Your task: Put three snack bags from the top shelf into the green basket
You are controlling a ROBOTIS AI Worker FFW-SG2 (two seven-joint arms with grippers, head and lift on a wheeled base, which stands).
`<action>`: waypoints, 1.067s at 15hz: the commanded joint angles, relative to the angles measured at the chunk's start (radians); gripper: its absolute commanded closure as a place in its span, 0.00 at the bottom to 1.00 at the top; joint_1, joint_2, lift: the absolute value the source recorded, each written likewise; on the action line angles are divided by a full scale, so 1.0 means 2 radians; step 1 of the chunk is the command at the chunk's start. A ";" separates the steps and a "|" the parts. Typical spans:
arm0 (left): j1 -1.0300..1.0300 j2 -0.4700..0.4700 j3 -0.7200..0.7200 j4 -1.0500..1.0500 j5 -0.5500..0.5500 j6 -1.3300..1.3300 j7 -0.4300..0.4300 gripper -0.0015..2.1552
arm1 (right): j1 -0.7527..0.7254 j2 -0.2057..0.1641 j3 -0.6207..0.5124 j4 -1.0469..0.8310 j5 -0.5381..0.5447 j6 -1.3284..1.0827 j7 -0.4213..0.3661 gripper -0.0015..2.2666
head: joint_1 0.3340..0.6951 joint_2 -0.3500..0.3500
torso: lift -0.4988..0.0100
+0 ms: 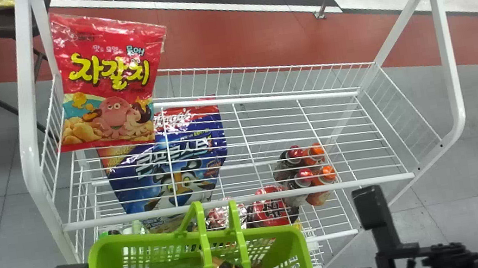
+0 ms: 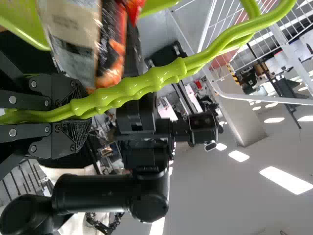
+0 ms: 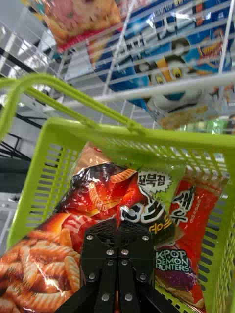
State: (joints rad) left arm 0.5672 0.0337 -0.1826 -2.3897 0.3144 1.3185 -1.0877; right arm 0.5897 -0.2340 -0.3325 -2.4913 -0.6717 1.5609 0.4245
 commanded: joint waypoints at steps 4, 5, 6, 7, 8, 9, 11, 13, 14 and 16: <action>-0.001 0.000 0.000 0.000 0.000 0.000 0.001 0.65 | -0.005 -0.012 0.016 0.024 0.032 0.006 -0.005 0.36 | 1.00 0.00 | 0.89; -0.001 0.000 0.000 -0.001 0.000 0.000 0.001 0.65 | -0.002 -0.012 -0.006 0.006 0.023 0.006 -0.004 0.00 | 1.00 0.00 | 0.89; -0.001 0.001 0.001 -0.001 0.000 0.002 0.000 0.65 | 0.000 -0.012 -0.025 -0.019 0.021 0.006 -0.005 0.00 | 1.00 0.00 | 0.89; -0.001 0.001 0.001 -0.001 0.000 0.002 0.000 0.65 | 0.003 -0.012 -0.041 -0.038 0.021 0.006 -0.005 0.00 | 1.00 0.00 | 0.89; -0.001 0.001 0.002 -0.001 0.001 0.002 0.000 0.65 | 0.007 -0.011 -0.059 -0.056 0.021 0.006 -0.005 0.02 | 1.00 0.00 | 0.89; -0.001 0.002 0.002 -0.001 0.002 0.002 0.000 0.65 | 0.008 -0.010 -0.072 -0.064 0.021 0.006 -0.003 0.02 | 1.00 0.00 | 0.89; -0.002 0.002 0.002 0.000 0.002 0.000 -0.001 0.65 | 0.010 -0.002 -0.090 -0.070 0.021 0.006 0.025 0.03 | 1.00 0.00 | 0.89; -0.003 0.001 0.002 0.000 0.003 0.000 -0.001 0.65 | 0.035 0.018 -0.090 -0.055 0.034 -0.156 0.072 0.03 | 1.00 0.00 | 0.89; -0.003 0.001 0.002 0.001 0.004 -0.003 -0.001 0.65 | 0.046 0.024 -0.083 -0.043 0.034 -0.264 0.084 0.03 | 1.00 0.00 | 0.89; -0.004 0.001 0.002 0.006 0.005 -0.005 -0.001 0.65 | 0.073 0.035 -0.044 -0.036 0.069 -0.446 0.075 0.04 | 1.00 0.00 | 0.89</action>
State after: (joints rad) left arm 0.5606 0.0354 -0.1792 -2.3835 0.3227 1.3127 -1.0891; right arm 0.6983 -0.1803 -0.4724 -2.5742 -0.5795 0.9194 0.5885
